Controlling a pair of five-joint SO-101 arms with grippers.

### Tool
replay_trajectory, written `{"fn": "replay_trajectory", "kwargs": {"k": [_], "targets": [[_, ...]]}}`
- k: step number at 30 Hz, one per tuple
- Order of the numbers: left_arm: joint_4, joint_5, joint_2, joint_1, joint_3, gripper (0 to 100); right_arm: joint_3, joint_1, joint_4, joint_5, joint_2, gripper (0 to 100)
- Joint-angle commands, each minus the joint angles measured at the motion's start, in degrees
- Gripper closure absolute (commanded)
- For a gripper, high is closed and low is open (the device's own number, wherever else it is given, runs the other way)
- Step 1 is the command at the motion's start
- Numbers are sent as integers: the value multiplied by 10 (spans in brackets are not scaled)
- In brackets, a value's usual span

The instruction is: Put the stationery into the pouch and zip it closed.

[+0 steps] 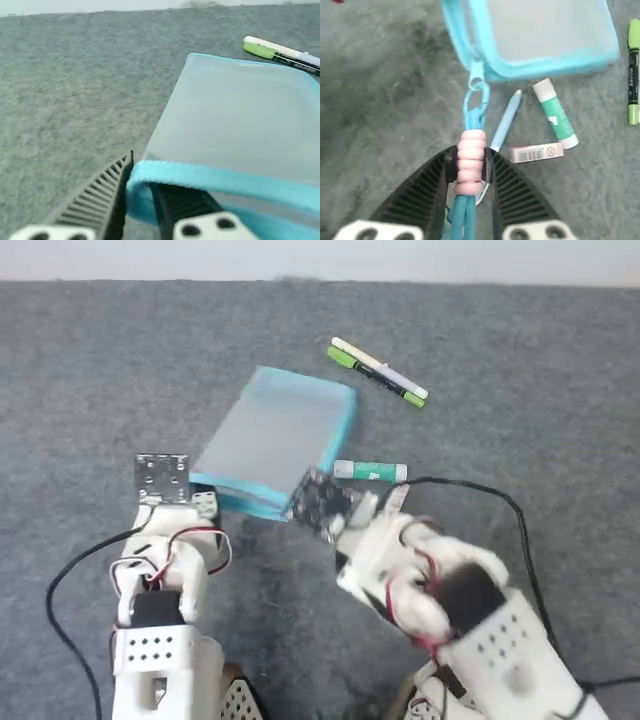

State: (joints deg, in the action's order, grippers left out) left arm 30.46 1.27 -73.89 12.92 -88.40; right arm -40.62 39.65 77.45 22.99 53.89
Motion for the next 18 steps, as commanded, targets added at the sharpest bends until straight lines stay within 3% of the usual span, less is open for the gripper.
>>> {"fn": "replay_trajectory", "kwargs": {"k": [1,8,18], "targets": [[-18,10,1,40,44,990,75,-41,-10,9,-74,993],[-17,11,1,61,44,990,152,-80,-14,9,-183,993],[-17,11,1,78,44,990,140,-87,-22,-8,-261,992]]}}
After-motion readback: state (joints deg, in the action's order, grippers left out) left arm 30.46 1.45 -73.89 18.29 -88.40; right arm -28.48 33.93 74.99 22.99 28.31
